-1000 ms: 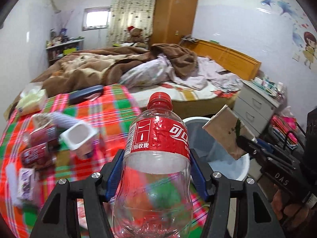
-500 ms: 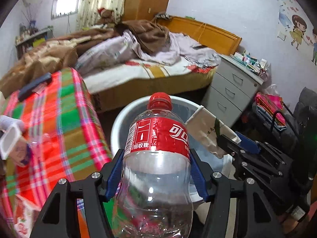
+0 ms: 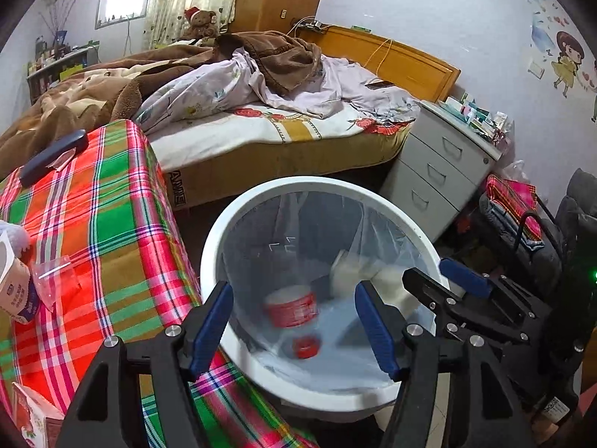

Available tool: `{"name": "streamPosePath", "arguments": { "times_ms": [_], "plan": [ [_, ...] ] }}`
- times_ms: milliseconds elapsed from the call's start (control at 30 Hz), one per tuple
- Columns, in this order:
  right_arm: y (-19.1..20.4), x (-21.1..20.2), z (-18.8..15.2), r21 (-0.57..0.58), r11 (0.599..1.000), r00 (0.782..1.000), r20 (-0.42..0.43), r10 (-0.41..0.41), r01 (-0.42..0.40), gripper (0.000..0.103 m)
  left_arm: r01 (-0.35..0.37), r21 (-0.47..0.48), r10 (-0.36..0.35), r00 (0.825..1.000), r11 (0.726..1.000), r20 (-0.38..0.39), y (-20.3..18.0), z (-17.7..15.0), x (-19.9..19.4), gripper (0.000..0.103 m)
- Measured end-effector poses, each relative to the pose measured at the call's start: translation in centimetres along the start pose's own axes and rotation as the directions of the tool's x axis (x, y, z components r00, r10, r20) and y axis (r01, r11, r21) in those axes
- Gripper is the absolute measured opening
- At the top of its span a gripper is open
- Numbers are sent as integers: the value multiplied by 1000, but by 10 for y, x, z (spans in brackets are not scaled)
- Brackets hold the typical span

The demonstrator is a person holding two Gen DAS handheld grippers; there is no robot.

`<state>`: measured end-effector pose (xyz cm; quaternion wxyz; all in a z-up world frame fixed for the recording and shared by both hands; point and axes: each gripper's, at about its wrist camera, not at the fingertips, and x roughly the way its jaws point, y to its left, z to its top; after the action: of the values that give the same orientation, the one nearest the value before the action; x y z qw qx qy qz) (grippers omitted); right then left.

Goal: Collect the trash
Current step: 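Carry both items over the white bin and open both tools to drop them, then move both tools back over the bed toward the remaining trash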

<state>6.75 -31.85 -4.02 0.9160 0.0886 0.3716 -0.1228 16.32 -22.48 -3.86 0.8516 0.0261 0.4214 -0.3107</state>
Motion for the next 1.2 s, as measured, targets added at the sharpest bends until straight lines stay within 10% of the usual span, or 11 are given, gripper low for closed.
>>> {"name": "streamPosePath", "arguments": {
  "times_ms": [800, 1200],
  "plan": [
    [61, -47, 0, -58, 991, 986, 111, 122, -116, 58, -138, -102, 151, 979, 985, 139, 50, -44, -111, 68],
    [122, -53, -12, -138, 960, 962, 84, 258, -245, 58, -262, -250, 312, 932, 932, 185, 121, -88, -176, 69]
  ]
}}
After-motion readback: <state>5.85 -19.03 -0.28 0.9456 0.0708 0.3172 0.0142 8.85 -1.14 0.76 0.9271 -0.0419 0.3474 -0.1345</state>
